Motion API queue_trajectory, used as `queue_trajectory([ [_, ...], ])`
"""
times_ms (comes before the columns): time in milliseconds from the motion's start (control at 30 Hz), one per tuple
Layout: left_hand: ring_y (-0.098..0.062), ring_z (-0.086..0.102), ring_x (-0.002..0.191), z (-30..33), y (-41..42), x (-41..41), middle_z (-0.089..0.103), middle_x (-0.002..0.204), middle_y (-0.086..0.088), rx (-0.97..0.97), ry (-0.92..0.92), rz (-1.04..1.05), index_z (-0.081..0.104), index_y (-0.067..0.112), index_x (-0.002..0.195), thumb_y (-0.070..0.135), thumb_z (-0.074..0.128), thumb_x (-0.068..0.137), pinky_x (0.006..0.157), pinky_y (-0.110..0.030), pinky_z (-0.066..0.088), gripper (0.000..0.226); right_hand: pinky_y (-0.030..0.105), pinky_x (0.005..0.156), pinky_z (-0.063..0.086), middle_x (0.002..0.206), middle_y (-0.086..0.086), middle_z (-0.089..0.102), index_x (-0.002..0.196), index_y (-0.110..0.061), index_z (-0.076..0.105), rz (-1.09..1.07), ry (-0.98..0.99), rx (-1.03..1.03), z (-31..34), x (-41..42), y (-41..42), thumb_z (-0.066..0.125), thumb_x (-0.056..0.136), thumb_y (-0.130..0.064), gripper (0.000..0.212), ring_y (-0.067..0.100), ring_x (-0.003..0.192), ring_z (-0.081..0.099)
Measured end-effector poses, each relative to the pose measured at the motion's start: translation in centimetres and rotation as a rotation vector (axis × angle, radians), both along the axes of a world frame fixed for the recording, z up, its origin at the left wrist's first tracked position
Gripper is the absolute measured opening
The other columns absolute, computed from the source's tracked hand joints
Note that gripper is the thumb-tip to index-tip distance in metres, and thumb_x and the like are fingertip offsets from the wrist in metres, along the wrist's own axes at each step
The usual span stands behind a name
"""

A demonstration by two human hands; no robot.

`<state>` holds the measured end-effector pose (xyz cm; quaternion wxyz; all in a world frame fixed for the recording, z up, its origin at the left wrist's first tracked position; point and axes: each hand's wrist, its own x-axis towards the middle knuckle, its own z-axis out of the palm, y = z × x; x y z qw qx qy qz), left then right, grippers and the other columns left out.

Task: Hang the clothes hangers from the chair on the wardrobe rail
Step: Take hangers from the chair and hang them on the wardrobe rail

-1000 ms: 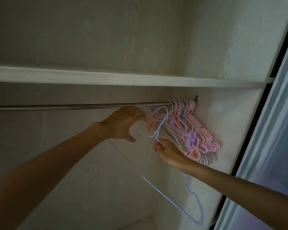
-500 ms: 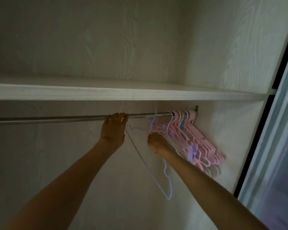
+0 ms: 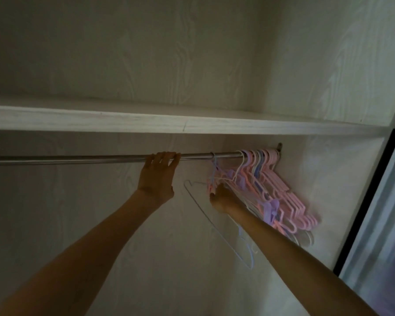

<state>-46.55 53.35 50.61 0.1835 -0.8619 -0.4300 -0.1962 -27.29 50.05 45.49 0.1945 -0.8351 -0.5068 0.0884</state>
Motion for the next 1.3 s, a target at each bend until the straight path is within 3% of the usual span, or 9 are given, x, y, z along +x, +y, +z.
queue_trajectory([
  [67, -0.023, 0.017, 0.143, 0.0, 0.0, 0.0, 0.015, 0.155, -0.001, -0.007, 0.000, -0.004, 0.007, 0.019, 0.151, 0.031, 0.063, 0.082, 0.121, -0.037, 0.010, 0.090, 0.040, 0.106, 0.037, 0.149, 0.021, 0.029, 0.145, 0.003, 0.017, 0.020, -0.034, 0.209, 0.5, 0.1, -0.5, 0.045, 0.095, -0.033, 0.067, 0.035, 0.134, 0.037],
  [167, -0.023, 0.017, 0.143, 0.1, 0.2, 0.1, 0.015, 0.155, -0.001, -0.016, 0.006, -0.006, 0.007, 0.019, 0.151, 0.032, 0.063, 0.082, 0.120, -0.036, 0.010, 0.090, 0.041, 0.093, 0.042, 0.139, 0.016, 0.039, 0.140, -0.007, 0.032, 0.083, -0.202, 0.638, 2.5, 0.5, -1.8, 0.057, 0.088, -0.028, 0.061, 0.033, 0.125, 0.043],
  [233, -0.023, 0.016, 0.143, 0.1, 0.2, 0.2, 0.015, 0.155, 0.000, -0.023, 0.006, -0.002, 0.006, 0.019, 0.151, 0.033, 0.065, 0.081, 0.120, -0.036, 0.010, 0.092, 0.037, 0.100, 0.036, 0.140, 0.012, 0.041, 0.140, -0.009, 0.035, 0.169, -0.343, 0.714, 4.0, 1.0, -1.8, 0.059, 0.087, -0.028, 0.061, 0.029, 0.127, 0.040],
  [400, -0.022, 0.016, 0.143, 0.1, 0.2, 0.2, 0.014, 0.155, 0.000, -0.024, -0.009, -0.005, 0.006, 0.020, 0.151, 0.035, 0.064, 0.082, 0.120, -0.036, 0.009, 0.092, 0.039, 0.111, 0.024, 0.144, 0.009, 0.041, 0.143, -0.013, 0.033, 0.317, -0.685, 0.450, 5.1, 2.4, 0.4, 0.056, 0.089, -0.028, 0.061, 0.027, 0.133, 0.036],
  [600, -0.023, 0.015, 0.143, -0.1, 0.1, 0.2, 0.015, 0.155, 0.000, -0.007, -0.030, 0.000, 0.005, 0.021, 0.151, 0.037, 0.061, 0.083, 0.120, -0.037, 0.010, 0.089, 0.043, 0.091, 0.045, 0.116, 0.014, 0.061, 0.122, -0.006, 0.056, 0.200, -0.818, 0.480, 4.7, 5.0, 0.5, 0.078, 0.065, -0.014, 0.062, 0.035, 0.106, 0.058],
  [833, -0.023, 0.014, 0.144, -0.2, 0.1, 0.2, 0.015, 0.155, 0.000, -0.001, -0.036, 0.012, 0.004, 0.022, 0.151, 0.038, 0.061, 0.084, 0.119, -0.037, 0.008, 0.089, 0.043, 0.105, 0.028, 0.141, 0.009, 0.044, 0.134, -0.015, 0.046, 0.100, -0.698, 0.409, 4.8, 8.5, 0.1, 0.071, 0.076, -0.021, 0.064, 0.030, 0.130, 0.038],
  [1100, -0.022, 0.012, 0.145, -0.3, 0.3, 0.2, 0.013, 0.156, 0.000, -0.025, -0.049, 0.014, 0.003, 0.022, 0.151, 0.039, 0.062, 0.083, 0.119, -0.038, 0.006, 0.091, 0.041, 0.111, 0.019, 0.151, 0.009, 0.031, 0.145, -0.017, 0.030, 0.081, -0.703, 0.316, 5.3, 8.4, -0.7, 0.063, 0.085, -0.027, 0.069, 0.027, 0.138, 0.028],
  [1200, -0.023, 0.010, 0.145, -0.3, 0.4, 0.2, 0.011, 0.156, -0.002, -0.013, -0.034, 0.013, 0.002, 0.021, 0.151, 0.040, 0.061, 0.083, 0.119, -0.040, 0.004, 0.092, 0.043, 0.112, 0.023, 0.148, 0.011, 0.037, 0.142, -0.013, 0.036, 0.108, -0.684, 0.420, 5.1, 7.9, -1.7, 0.066, 0.082, -0.023, 0.068, 0.031, 0.135, 0.034],
  [1300, -0.023, 0.002, 0.147, -1.1, 0.5, -0.2, 0.003, 0.159, -0.003, -0.016, -0.061, -0.022, -0.003, 0.017, 0.151, 0.036, 0.059, 0.086, 0.119, -0.037, -0.003, 0.092, 0.041, 0.107, 0.032, 0.135, 0.015, 0.051, 0.127, -0.007, 0.054, 0.163, -0.735, 0.495, 4.6, 6.3, -3.5, 0.066, 0.079, -0.019, 0.051, 0.034, 0.125, 0.046],
])
